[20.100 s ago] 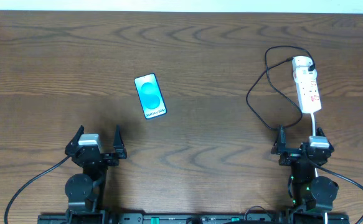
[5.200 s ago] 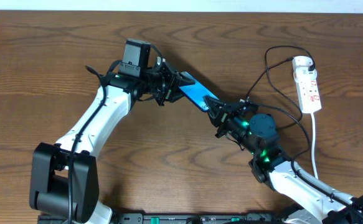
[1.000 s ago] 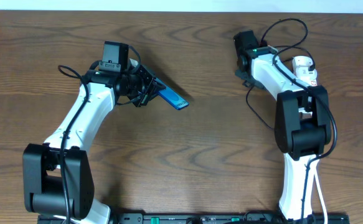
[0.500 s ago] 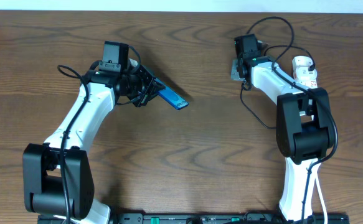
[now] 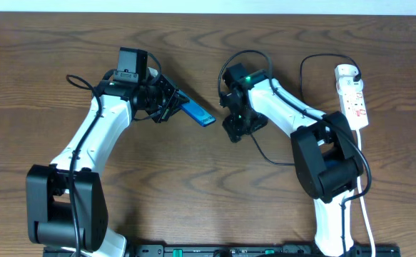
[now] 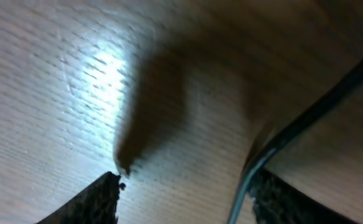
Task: Plug charger to phone and switch on socket
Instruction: 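Grasp the black USB-C cable near its plug with the right gripper, then carry the cable plug toward the phone's bottom port with the right gripper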
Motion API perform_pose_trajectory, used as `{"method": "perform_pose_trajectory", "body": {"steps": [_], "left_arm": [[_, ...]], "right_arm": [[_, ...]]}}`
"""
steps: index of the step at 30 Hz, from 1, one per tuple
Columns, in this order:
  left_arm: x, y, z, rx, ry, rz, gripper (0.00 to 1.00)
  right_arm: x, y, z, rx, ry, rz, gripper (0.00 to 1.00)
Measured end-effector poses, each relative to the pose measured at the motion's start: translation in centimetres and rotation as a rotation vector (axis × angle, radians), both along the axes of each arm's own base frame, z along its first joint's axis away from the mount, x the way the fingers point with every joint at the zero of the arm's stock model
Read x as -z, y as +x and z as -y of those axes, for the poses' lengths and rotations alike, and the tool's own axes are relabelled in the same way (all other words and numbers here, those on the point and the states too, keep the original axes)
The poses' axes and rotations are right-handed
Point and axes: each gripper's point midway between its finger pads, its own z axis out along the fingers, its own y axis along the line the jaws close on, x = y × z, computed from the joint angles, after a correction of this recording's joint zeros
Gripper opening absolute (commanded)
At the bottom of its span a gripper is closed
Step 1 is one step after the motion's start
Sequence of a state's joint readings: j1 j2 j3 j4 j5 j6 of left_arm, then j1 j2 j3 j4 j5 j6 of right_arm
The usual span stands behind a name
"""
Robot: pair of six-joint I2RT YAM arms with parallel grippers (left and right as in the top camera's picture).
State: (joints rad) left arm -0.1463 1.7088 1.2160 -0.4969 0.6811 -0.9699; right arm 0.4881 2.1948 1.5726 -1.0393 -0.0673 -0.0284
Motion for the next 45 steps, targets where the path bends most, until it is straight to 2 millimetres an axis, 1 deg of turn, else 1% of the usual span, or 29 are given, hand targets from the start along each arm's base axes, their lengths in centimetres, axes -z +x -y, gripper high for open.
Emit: {"method": "perform_pose_trajectory", "body": {"steps": [2, 3, 4, 6, 7, 8, 9, 12, 13, 15, 17, 19, 20, 23, 24, 28, 32, 33, 36, 37, 38, 39, 40, 41, 42, 43, 44, 45], "left_arm": [[0.3, -0.3, -0.6, 0.008, 0.013, -0.006, 0.08], [0.3, -0.2, -0.9, 0.006, 0.015, -0.005, 0.07], [0.4, -0.2, -1.8, -0.002, 0.023, -0.008, 0.07], [0.6, -0.2, -2.6, -0.015, 0.028, -0.019, 0.07], [0.7, -0.4, -3.0, -0.019, 0.031, -0.027, 0.08], [0.8, -0.4, -3.3, -0.024, 0.034, -0.029, 0.07], [0.8, -0.4, -3.5, -0.024, 0.037, -0.029, 0.07], [0.9, -0.6, -3.4, -0.010, 0.043, -0.031, 0.08], [0.9, -0.7, -3.5, -0.010, 0.043, -0.033, 0.07], [1.0, -0.7, -3.5, -0.008, 0.044, -0.033, 0.08], [1.0, -0.7, -3.5, -0.008, 0.044, -0.034, 0.07], [1.0, -0.7, -3.5, -0.008, 0.044, -0.035, 0.07], [1.0, -0.8, -3.5, -0.008, 0.045, -0.039, 0.07], [1.0, -0.9, -3.5, -0.008, 0.044, -0.043, 0.07], [1.1, -0.9, -3.5, -0.008, 0.045, -0.046, 0.07], [1.2, -1.3, -3.5, -0.007, 0.046, -0.065, 0.07], [1.2, -1.3, -3.5, -0.012, 0.045, -0.068, 0.07], [1.1, -1.1, -3.5, -0.014, 0.043, -0.061, 0.07], [0.4, 0.5, -3.3, -0.024, 0.029, 0.013, 0.08], [-0.1, 1.3, -3.1, -0.022, 0.014, 0.059, 0.08], [-1.0, 2.3, -2.8, -0.013, -0.008, 0.119, 0.07], [-1.8, 3.0, -2.4, -0.001, -0.031, 0.169, 0.07], [-2.1, 3.3, -2.2, 0.006, -0.044, 0.192, 0.07], [-2.9, 3.9, -1.8, 0.019, -0.065, 0.243, 0.08], [-4.0, 4.6, -1.1, 0.044, -0.093, 0.306, 0.07], [-4.7, 4.7, -0.3, 0.070, -0.117, 0.338, 0.07], [-5.0, 4.7, 0.3, 0.086, -0.129, 0.354, 0.07], [-5.4, 4.6, 1.0, 0.107, -0.141, 0.371, 0.07]], "right_arm": [[0.0, 0.3, 0.6, 0.049, -0.045, -0.007, 0.76], [-0.1, 0.5, 0.6, 0.058, -0.055, -0.004, 0.77], [-0.1, 1.3, 0.9, 0.086, -0.079, 0.005, 0.77], [-0.3, 2.3, 0.9, 0.133, -0.091, 0.027, 0.73], [-0.4, 3.1, 0.7, 0.173, -0.085, 0.050, 0.71], [-0.4, 3.8, 0.5, 0.201, -0.078, 0.072, 0.70], [-0.5, 5.2, 0.3, 0.242, -0.063, 0.124, 0.66], [-0.6, 7.6, -0.4, 0.335, -0.032, 0.216, 0.57], [-0.6, 8.0, -0.4, 0.350, -0.027, 0.231, 0.55], [-0.7, 8.8, -0.5, 0.382, -0.021, 0.262, 0.49], [-0.6, 9.1, -0.6, 0.399, -0.015, 0.279, 0.43], [-0.6, 9.5, -0.5, 0.413, -0.015, 0.298, 0.29], [-0.5, 9.6, -0.5, 0.418, -0.013, 0.307, 0.27], [-0.4, 9.5, -0.4, 0.439, -0.014, 0.309, 0.15], [-0.4, 9.4, -0.3, 0.446, -0.020, 0.309, 0.02], [-0.4, 9.3, 0.5, 0.463, -0.059, 0.318, 0.01], [-0.5, 9.1, 0.7, 0.474, -0.036, 0.290, 0.01], [-0.6, 9.1, 0.6, 0.473, -0.014, 0.276, 0.01], [-1.2, 7.7, 1.3, 0.444, 0.132, 0.138, 0.01], [-2.0, 6.3, 2.0, 0.427, 0.191, 0.065, 0.01], [-4.3, 5.9, 2.8, 0.414, 0.284, 0.041, 0.01], [-6.5, 6.3, 3.2, 0.403, 0.348, 0.069, 0.01], [-9.4, 6.4, 3.7, 0.378, 0.409, 0.106, 0.01], [-11.4, 6.1, 4.0, 0.363, 0.443, 0.128, 0.01], [-17.6, 4.8, 4.8, 0.301, 0.535, 0.219, 0.01], [-20.4, 3.8, 4.7, 0.260, 0.578, 0.262, 0.01], [-22.4, 2.6, 4.4, 0.217, 0.609, 0.288, 0.01], [-23.9, 0.9, 3.9, 0.175, 0.637, 0.290, 0.01]]}}
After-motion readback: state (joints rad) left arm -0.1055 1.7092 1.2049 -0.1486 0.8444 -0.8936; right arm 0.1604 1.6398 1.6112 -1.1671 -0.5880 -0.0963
